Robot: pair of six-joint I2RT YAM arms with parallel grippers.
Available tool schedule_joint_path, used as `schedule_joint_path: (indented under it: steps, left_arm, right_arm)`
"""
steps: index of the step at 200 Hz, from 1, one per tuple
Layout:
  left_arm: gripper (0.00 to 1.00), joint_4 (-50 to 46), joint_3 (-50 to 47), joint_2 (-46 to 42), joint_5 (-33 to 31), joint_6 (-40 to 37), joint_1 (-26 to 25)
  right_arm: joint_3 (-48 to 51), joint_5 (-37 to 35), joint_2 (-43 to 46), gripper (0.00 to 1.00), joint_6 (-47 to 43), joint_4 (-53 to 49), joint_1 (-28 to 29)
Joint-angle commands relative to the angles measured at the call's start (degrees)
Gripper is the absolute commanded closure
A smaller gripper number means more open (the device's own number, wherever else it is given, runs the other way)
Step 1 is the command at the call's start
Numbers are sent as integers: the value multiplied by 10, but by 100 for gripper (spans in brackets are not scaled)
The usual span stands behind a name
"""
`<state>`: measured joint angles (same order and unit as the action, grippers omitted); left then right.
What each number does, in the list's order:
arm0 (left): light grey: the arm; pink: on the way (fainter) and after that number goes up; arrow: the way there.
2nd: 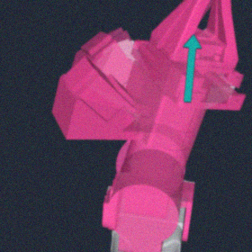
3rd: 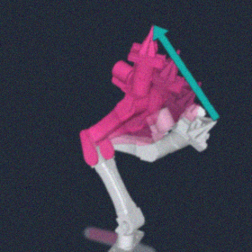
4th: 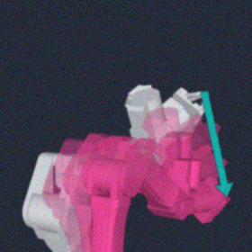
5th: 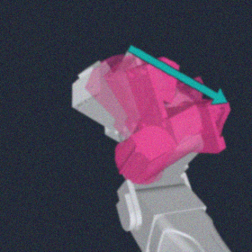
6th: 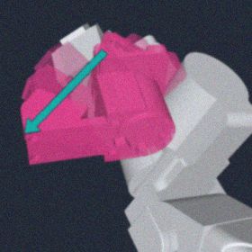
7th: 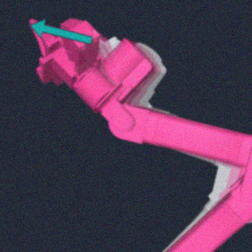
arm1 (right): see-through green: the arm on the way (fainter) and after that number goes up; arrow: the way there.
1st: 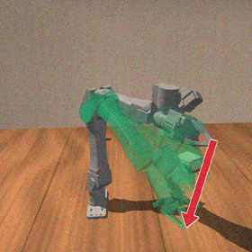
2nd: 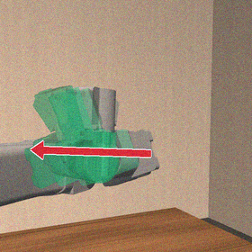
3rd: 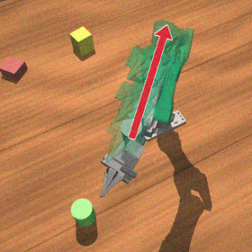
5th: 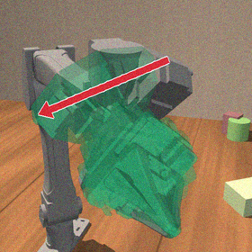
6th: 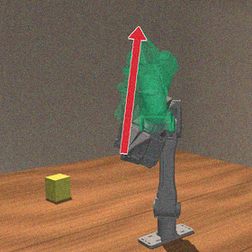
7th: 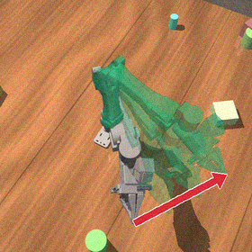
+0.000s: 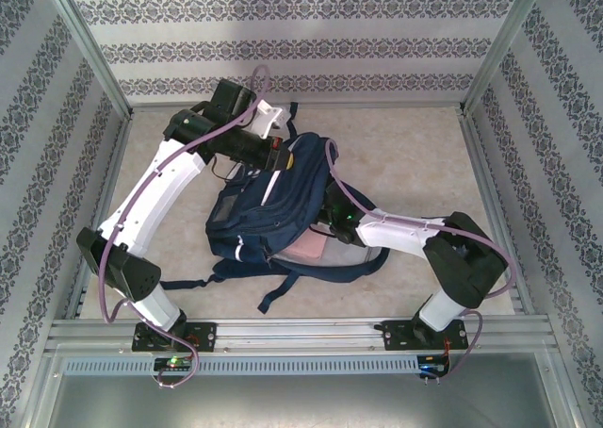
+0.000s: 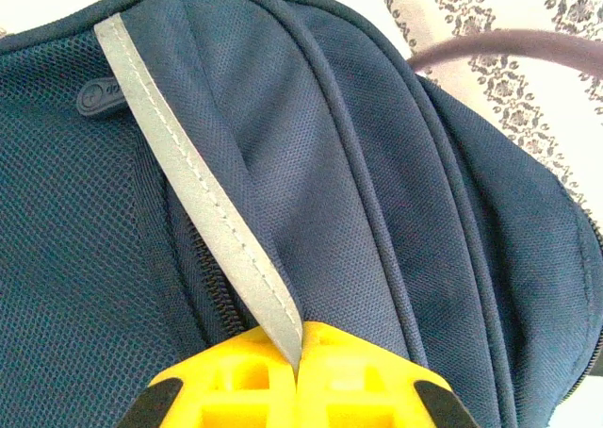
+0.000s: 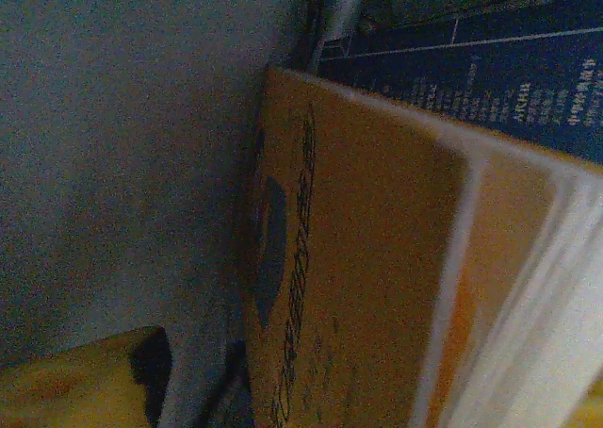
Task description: Pack the student bag
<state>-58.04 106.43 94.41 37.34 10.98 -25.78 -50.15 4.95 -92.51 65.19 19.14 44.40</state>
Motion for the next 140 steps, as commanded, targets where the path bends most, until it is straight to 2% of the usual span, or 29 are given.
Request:
schedule_joint_path:
  steps: [1,11,25,93,115,140]
  left_arm:
    - [100,108,-10,-13,41,26,27]
    - [100,120,-28,-16,39,39,38]
    - [100,145,-58,-25,33,57,53]
    - [100,176,-137,-52,-44,78,96]
    - [100,150,-131,-52,-109,60,97]
    - [100,120,-128,-50,-253,67,96]
  right_arm:
    - [-10,-17,55,14,-64,-10,8]
    - [7,-30,87,6,-86,-21,9]
    - [39,-47,140,2,-114,-33,9]
    - [155,-98,355,5,-181,-143,-8]
    - [163,-113,414,8,-182,-218,-35]
    - [152,-201,470,7,-194,-362,-75]
